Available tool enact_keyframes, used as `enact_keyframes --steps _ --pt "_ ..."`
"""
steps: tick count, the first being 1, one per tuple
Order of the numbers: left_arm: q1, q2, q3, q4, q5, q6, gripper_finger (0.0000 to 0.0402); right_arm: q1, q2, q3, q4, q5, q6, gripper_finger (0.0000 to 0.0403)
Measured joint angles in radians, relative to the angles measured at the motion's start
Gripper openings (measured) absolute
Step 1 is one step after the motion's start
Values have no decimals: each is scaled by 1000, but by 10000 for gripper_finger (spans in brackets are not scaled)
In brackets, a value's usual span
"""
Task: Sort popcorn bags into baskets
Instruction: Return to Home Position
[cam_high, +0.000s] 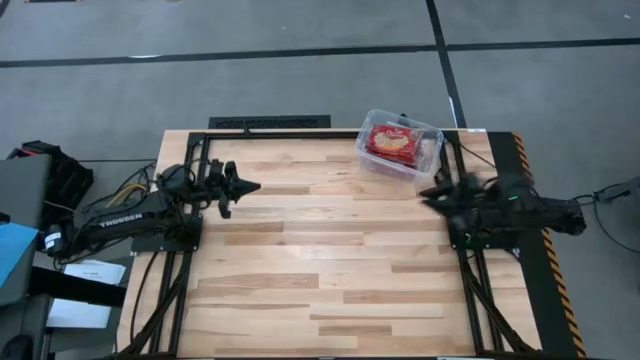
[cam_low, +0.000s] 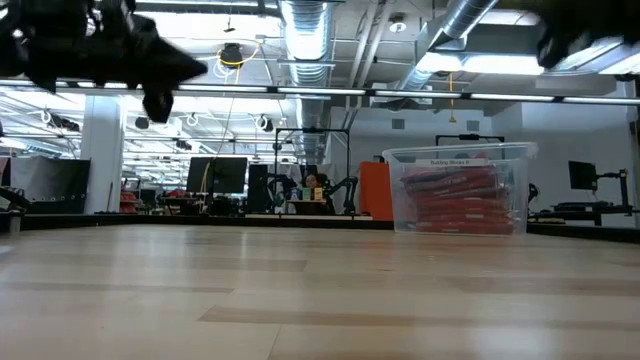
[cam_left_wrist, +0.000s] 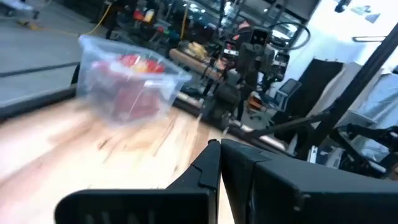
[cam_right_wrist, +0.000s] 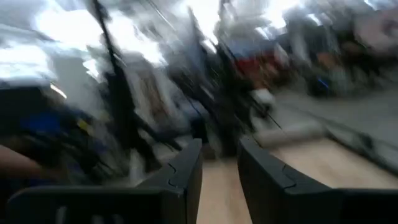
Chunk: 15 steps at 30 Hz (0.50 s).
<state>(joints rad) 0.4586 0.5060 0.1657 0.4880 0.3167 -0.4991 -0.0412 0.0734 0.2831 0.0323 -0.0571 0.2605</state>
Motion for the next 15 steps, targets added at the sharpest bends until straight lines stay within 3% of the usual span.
enact_keyframes --steps 5,11,15 --pt "-23 -73 -149 93 -30 -28 0 2 -15 -130 146 6 -2 131" --pt "-55 -129 -153 -40 -73 10 0 0 -62 -268 144 73 1 135" --pt "-81 -124 -155 -32 -124 19 0 -1 -69 -274 18 157 3 133"
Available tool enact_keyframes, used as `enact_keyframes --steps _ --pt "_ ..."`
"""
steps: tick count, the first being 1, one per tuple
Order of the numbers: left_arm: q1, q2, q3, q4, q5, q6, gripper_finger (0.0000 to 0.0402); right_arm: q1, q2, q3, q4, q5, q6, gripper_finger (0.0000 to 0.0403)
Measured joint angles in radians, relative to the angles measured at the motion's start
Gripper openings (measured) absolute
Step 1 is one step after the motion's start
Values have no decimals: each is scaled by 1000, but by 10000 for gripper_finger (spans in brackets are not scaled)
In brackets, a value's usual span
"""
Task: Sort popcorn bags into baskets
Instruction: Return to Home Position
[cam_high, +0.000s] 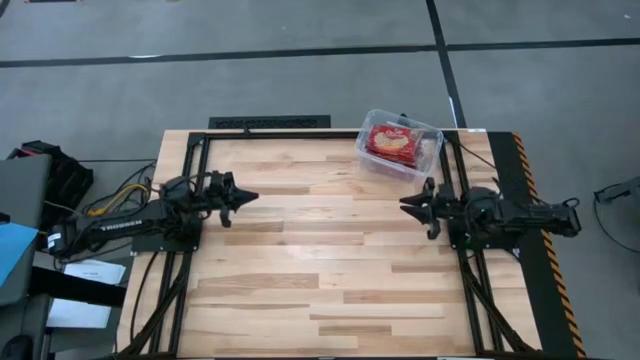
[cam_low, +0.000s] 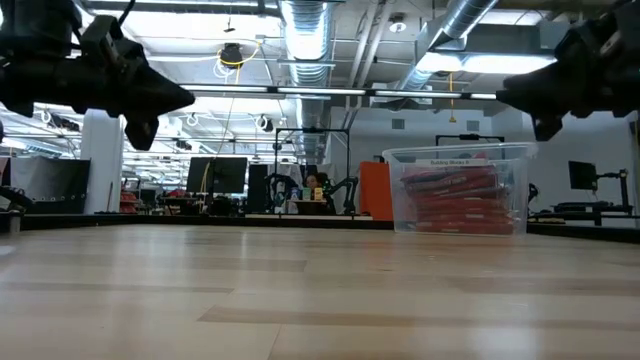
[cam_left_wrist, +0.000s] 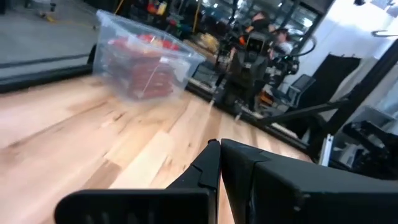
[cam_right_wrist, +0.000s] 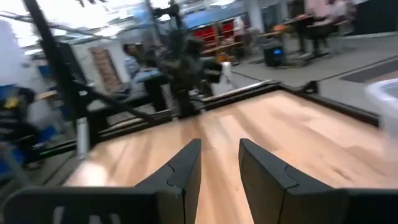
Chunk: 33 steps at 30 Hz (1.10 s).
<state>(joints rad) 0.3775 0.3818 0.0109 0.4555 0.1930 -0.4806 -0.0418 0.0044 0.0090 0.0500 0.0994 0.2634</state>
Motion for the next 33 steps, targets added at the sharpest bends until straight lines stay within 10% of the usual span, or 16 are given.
enact_keyframes --steps 33 --pt "-27 14 5 -441 -140 -104 0 -13 15 -2 -12 30 -114 132"
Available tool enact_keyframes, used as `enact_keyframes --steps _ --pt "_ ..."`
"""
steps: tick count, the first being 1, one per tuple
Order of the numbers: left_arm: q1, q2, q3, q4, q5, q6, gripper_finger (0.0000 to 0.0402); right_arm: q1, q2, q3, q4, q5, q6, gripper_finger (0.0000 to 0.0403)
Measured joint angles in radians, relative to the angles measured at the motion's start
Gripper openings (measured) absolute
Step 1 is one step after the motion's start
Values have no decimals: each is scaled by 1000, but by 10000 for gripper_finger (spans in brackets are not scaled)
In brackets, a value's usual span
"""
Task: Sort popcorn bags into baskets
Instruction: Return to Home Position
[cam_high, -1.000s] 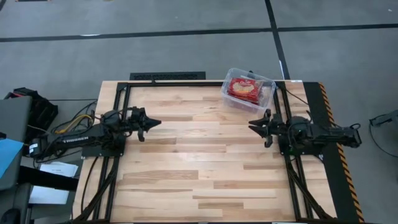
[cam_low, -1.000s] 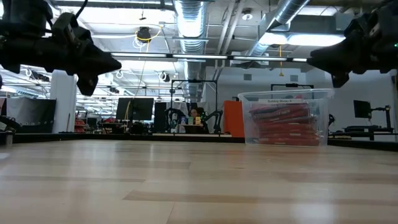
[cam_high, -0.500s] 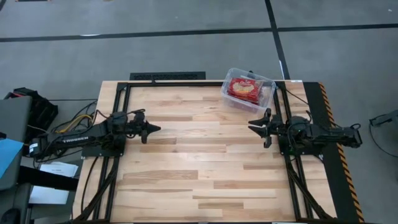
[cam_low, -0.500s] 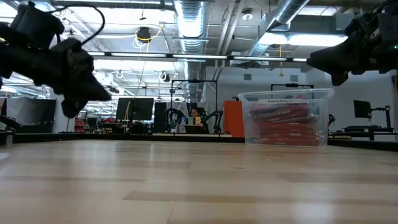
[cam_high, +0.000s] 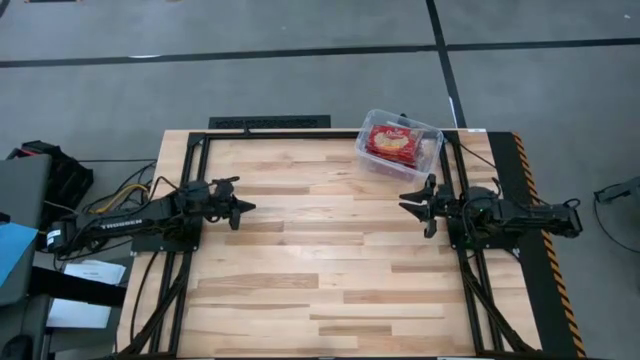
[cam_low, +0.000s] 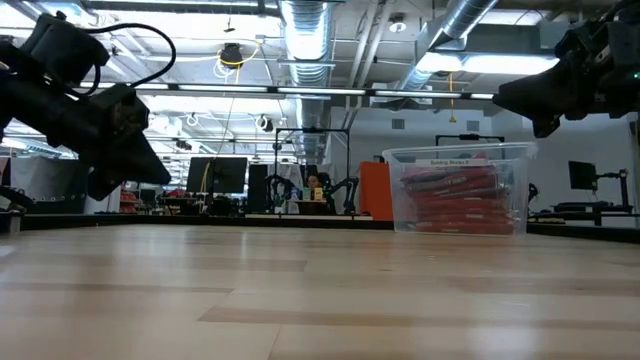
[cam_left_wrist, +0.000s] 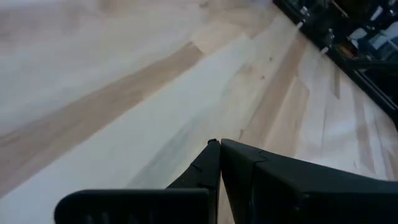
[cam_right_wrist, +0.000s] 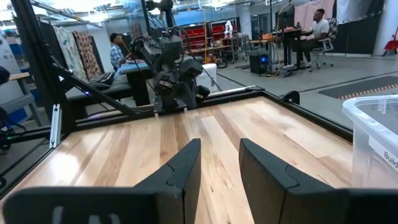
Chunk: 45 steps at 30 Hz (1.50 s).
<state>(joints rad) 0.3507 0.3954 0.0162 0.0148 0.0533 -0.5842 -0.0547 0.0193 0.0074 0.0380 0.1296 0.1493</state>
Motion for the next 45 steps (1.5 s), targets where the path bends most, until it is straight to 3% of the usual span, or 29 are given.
enact_keyframes --steps 4,11,28,45 --pt "-30 -116 -3 -5 -62 0 0 0 0 0 0 0 0 136" --pt "-37 -392 -4 0 -65 0 0 0 0 0 0 0 0 144" --pt "-43 -374 -4 2 -66 -3 0 0 0 -1 0 0 0 133" --pt "-43 -374 -4 3 -66 -3 0 0 0 -1 2 0 0 148"
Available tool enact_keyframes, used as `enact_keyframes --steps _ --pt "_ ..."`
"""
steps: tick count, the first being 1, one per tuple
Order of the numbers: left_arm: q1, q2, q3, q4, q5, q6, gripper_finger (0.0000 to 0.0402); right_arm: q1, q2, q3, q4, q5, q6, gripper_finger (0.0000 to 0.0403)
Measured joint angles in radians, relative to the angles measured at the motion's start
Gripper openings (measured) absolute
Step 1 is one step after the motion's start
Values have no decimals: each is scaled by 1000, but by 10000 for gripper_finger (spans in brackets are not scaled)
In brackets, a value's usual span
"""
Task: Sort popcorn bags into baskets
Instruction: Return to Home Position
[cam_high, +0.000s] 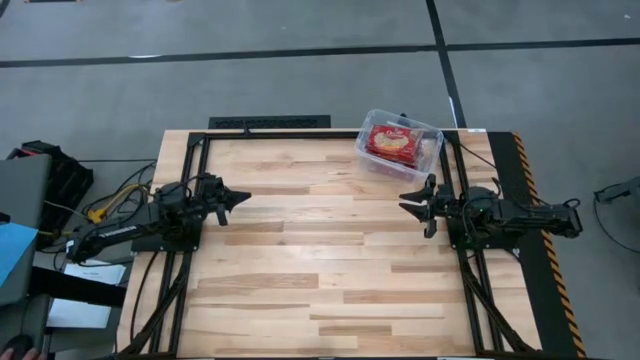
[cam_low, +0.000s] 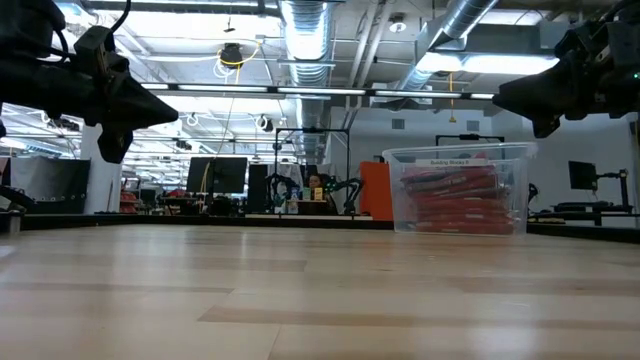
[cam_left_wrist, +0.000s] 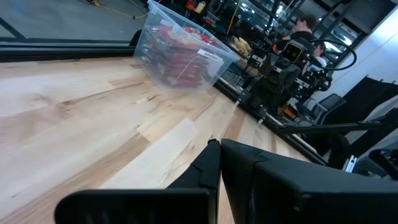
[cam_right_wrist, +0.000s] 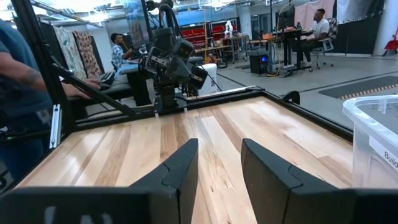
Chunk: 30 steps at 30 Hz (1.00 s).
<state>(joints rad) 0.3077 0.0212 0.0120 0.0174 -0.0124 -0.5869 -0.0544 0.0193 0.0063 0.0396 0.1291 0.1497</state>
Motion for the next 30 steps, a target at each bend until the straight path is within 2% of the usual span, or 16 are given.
enact_keyframes --steps 12,30 --pt "0 0 0 1 0 0 0 0 0 0 1 0 0 133" --pt "0 0 0 1 1 0 0 0 0 0 1 0 0 151"
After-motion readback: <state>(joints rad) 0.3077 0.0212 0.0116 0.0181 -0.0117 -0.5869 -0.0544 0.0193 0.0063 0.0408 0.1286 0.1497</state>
